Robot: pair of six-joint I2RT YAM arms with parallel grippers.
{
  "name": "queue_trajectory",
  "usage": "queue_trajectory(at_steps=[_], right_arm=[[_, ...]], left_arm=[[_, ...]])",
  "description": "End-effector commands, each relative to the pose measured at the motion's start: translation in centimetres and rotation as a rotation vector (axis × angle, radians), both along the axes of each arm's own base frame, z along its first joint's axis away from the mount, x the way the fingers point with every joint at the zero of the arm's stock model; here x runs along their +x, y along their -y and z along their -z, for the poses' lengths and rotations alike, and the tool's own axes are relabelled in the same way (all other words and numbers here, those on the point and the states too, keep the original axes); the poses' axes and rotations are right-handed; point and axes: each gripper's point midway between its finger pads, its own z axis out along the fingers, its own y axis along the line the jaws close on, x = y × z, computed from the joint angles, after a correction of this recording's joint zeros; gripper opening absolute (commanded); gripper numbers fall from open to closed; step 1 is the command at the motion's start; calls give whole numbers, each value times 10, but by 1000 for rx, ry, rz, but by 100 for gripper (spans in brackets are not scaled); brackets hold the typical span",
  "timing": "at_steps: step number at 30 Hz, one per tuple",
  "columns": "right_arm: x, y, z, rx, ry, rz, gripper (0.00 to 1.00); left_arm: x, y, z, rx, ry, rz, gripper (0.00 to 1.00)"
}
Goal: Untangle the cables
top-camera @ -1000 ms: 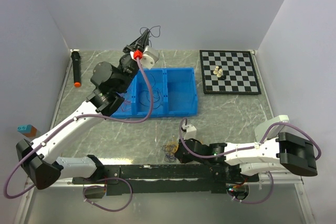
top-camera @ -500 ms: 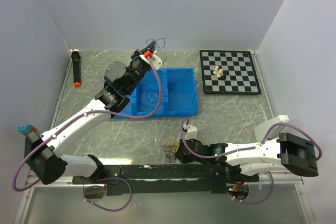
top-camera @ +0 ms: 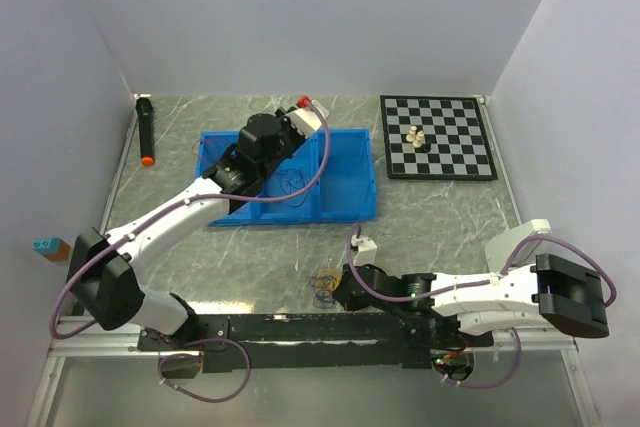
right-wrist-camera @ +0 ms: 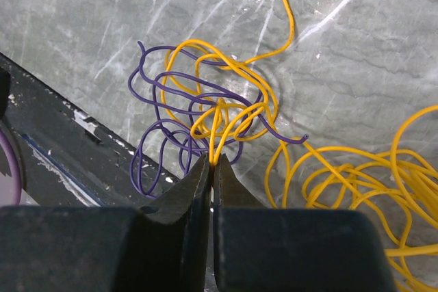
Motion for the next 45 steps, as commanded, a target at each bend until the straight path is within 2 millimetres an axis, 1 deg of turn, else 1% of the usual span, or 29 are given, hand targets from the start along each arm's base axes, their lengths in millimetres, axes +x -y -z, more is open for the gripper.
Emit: queue_trajectory(at_steps=[1, 2, 3, 6, 7, 8, 9, 11, 14, 16, 17, 18, 19, 20, 21, 23, 25, 26, 28, 30, 33, 35, 39, 42, 45], right_arm=[[2, -2, -4, 30, 13, 17, 0], [2, -2, -4, 31, 12, 16, 0], [2, -2, -5, 30, 13, 17, 0], [2, -2, -5, 29, 12, 17, 0], [2, -2, -7, 33, 14, 19, 0], [2, -3, -7, 35, 13, 18, 0], [2, -2, -7, 32, 13, 19, 0], [2, -1, -7, 29, 13, 19, 0], [2, -2, -9, 39, 13, 19, 0], [2, -2, -10, 41, 13, 17, 0], [2, -2, -9, 40, 13, 17, 0], [2, -3, -10, 39, 13, 15, 0], [1, -3, -9, 39, 9, 13, 0], [1, -4, -8, 36, 8, 12, 0], [1, -4, -8, 35, 8, 13, 0], [1, -6, -8, 35, 6, 9, 0], [1, -6, -8, 34, 6, 11, 0], [1, -7, -8, 34, 5, 12, 0], [1, -5, -8, 36, 5, 17, 0], [1, -2, -8, 40, 4, 25, 0], [1, 3, -7, 52, 6, 34, 0], [1, 5, -8, 55, 8, 38, 0], [1, 7, -8, 59, 11, 36, 0], [0, 7, -5, 57, 7, 32, 0], [-2, 7, -1, 59, -3, 26, 0]], left_arm=[[2, -9, 33, 53, -86, -48, 12], [4, -8, 37, 53, -102, -50, 15], [5, -10, 50, 79, -148, -57, 17], [11, -15, 65, 87, -212, -87, 22], [13, -17, 65, 86, -218, -92, 27], [15, -18, 65, 85, -227, -95, 40], [16, -19, 64, 88, -235, -92, 45], [16, -22, 61, 89, -244, -89, 48], [10, -24, 35, 58, -203, -69, 53], [-4, -18, 22, 55, -205, 17, 59], [-19, -9, 18, 61, -217, 106, 62], [-36, -6, 19, 79, -235, 184, 64], [-59, 3, 20, 116, -239, 304, 67], [-80, 10, 27, 146, -243, 394, 70], [-106, 13, 45, 200, -268, 481, 73], [-152, 23, 67, 265, -281, 647, 76], [-193, 35, 86, 293, -302, 775, 77], [-208, 39, 97, 290, -334, 814, 77], [-226, 45, 114, 259, -405, 849, 76], [-234, 48, 134, 237, -468, 856, 75], [-239, 53, 163, 209, -528, 861, 74], [-238, 58, 174, 187, -552, 855, 73], [-241, 60, 204, 233, -590, 883, 72], [-237, 62, 217, 261, -589, 888, 72], [-240, 68, 226, 274, -588, 932, 69]])
